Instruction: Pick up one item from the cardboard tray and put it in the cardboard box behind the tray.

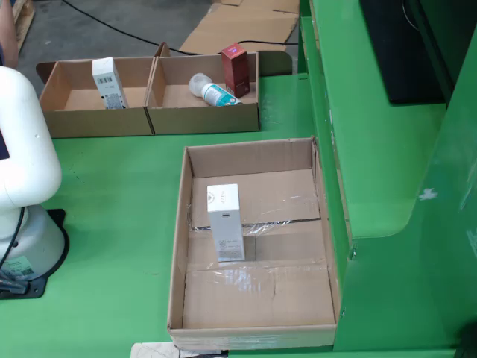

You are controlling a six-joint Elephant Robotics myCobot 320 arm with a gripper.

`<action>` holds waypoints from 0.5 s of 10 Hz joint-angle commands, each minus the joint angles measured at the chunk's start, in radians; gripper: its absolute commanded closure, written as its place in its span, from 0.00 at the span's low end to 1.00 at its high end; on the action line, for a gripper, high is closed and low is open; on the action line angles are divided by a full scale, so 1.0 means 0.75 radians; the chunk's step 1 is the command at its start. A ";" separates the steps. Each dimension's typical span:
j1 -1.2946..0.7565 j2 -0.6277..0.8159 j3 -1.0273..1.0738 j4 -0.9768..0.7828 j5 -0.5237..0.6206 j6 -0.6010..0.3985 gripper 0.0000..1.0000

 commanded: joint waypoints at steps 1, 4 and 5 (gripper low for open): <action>0.010 0.029 0.029 0.016 -0.010 -0.008 0.00; 0.010 0.029 0.029 0.016 -0.010 -0.008 0.00; -0.022 0.046 0.029 -0.045 0.034 0.031 0.00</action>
